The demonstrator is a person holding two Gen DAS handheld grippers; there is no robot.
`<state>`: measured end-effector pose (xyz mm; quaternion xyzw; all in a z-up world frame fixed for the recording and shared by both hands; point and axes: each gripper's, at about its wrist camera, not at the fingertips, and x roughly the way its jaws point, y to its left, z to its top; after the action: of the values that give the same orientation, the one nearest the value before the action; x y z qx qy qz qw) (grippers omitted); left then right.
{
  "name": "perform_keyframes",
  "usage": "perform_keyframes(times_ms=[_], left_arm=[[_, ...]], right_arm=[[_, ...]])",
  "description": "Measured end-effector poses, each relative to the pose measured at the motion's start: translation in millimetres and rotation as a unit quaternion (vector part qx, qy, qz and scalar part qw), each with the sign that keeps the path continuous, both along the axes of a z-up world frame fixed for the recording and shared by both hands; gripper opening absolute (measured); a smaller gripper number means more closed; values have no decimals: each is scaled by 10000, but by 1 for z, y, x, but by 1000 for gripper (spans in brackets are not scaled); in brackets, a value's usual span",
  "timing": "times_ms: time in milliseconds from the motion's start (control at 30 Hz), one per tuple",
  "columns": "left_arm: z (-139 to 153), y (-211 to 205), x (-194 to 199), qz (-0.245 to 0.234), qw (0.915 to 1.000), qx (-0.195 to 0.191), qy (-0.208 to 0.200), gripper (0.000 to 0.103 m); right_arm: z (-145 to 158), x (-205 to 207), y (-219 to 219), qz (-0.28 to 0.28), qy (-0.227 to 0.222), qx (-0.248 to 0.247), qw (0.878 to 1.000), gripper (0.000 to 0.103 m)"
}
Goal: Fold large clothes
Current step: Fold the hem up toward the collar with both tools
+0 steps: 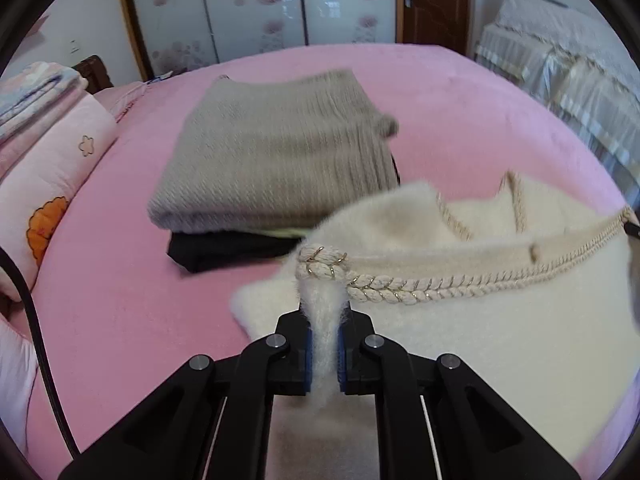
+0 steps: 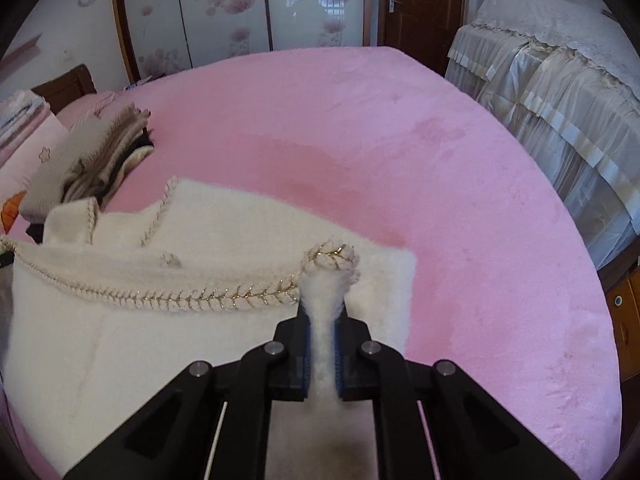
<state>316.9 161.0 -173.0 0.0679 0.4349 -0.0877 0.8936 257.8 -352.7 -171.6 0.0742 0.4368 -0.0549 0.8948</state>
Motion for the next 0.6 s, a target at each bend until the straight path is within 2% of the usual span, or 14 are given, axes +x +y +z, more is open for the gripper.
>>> perform_keyframes(times_ms=[67, 133, 200, 267, 500, 600], left_arm=[[17, 1, 4, 217, 9997, -67, -52, 6], [30, 6, 15, 561, 9980, -291, -48, 6], [34, 14, 32, 894, 9943, -569, 76, 6], [27, 13, 51, 1124, 9913, -657, 210, 6], [-38, 7, 106, 1829, 9773, -736, 779, 6], [-58, -1, 114, 1805, 9793, -515, 764, 6]], right_arm=[[18, 2, -8, -153, -182, 110, 9997, 7], [29, 10, -16, -253, -328, 203, 9989, 7], [33, 25, -20, -295, -382, 232, 9986, 7], [27, 45, -22, -358, -304, 353, 9983, 7], [-43, 107, -33, -832, 463, 499, 9942, 6], [-72, 115, -31, -888, 687, 337, 9931, 6]])
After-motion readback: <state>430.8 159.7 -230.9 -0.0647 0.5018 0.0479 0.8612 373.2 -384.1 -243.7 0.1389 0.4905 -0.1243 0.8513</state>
